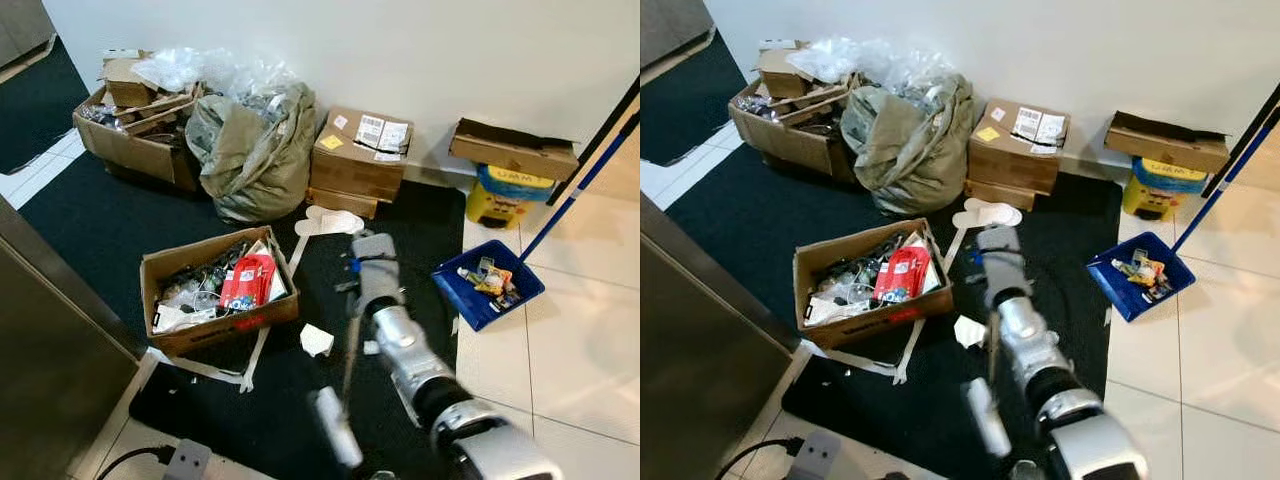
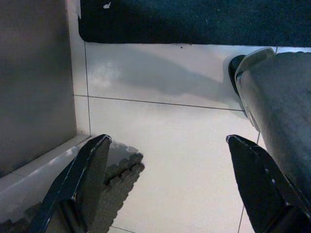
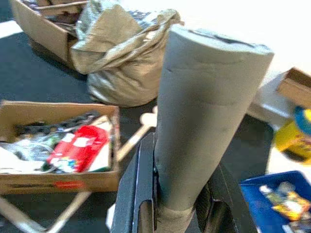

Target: Sweep floor

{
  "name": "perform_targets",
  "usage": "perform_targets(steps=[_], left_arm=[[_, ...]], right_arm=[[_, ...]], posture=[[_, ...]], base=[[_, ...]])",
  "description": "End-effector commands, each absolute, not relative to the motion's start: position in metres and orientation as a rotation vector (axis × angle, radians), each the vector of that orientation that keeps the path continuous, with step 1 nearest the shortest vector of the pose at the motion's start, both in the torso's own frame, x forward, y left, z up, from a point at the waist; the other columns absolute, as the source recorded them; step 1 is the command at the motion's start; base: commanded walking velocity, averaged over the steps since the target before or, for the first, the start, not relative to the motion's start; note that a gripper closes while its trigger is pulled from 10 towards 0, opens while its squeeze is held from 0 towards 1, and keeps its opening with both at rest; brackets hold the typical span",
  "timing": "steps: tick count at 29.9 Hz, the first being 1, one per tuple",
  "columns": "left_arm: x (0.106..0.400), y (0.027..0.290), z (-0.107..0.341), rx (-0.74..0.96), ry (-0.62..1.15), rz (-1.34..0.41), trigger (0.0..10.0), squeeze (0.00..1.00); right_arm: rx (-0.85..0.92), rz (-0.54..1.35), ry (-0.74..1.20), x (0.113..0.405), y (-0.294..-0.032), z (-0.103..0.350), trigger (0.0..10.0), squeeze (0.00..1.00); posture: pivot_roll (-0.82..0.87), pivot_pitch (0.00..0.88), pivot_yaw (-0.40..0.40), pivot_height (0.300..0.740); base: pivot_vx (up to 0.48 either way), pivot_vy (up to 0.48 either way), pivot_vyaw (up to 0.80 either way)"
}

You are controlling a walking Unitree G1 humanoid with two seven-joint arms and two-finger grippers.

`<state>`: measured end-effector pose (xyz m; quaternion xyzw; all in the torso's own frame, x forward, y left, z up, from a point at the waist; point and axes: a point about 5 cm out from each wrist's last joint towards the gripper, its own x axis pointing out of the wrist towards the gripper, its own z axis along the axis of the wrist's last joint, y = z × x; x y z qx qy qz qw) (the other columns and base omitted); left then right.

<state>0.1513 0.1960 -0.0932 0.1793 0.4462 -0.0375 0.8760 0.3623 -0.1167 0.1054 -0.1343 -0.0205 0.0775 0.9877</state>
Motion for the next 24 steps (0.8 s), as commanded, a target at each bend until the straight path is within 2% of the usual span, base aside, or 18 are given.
perform_targets(steps=[1,10,15,18,20,21,24], left_arm=[[0.143,0.196,-0.097,0.381,0.967,-0.095,10.0,0.00],[0.146,0.195,-0.096,0.380,0.957,-0.092,10.0,0.00],[0.147,0.195,-0.096,0.377,0.957,-0.089,10.0,0.00],[0.148,0.197,-0.095,0.371,0.957,-0.068,10.0,0.00],[0.148,0.197,-0.095,0.371,0.957,-0.068,10.0,0.00],[0.151,0.199,-0.094,0.367,0.952,-0.052,10.0,0.00],[0.152,0.200,-0.093,0.365,0.949,-0.047,10.0,0.00]], right_arm=[[-0.353,0.199,-0.112,0.365,-0.116,0.117,10.0,0.00],[-0.360,0.249,-0.171,0.368,-0.109,0.129,10.0,0.00],[-0.298,0.253,-0.205,0.370,-0.101,0.137,10.0,0.00],[-0.145,0.243,-0.195,0.372,-0.095,0.142,10.0,0.00],[-0.145,0.243,-0.195,0.372,-0.095,0.142,10.0,0.00],[0.003,0.239,-0.149,0.372,-0.089,0.140,10.0,0.00],[0.063,0.241,-0.128,0.372,-0.087,0.139,10.0,0.00]], posture=[[-0.04,0.146,0.005,0.740],[-0.04,0.126,0.001,0.740],[-0.04,0.113,0.006,0.740],[-0.05,0.102,0.001,0.740],[-0.05,0.102,0.001,0.740],[-0.05,0.102,0.003,0.740],[-0.05,0.102,0.003,0.740]], base=[[0.000,0.000,0.00],[0.000,0.000,0.00],[0.000,0.000,0.00],[0.000,0.000,0.00],[0.000,0.000,0.00],[0.000,0.000,0.00],[0.000,0.000,0.00]])
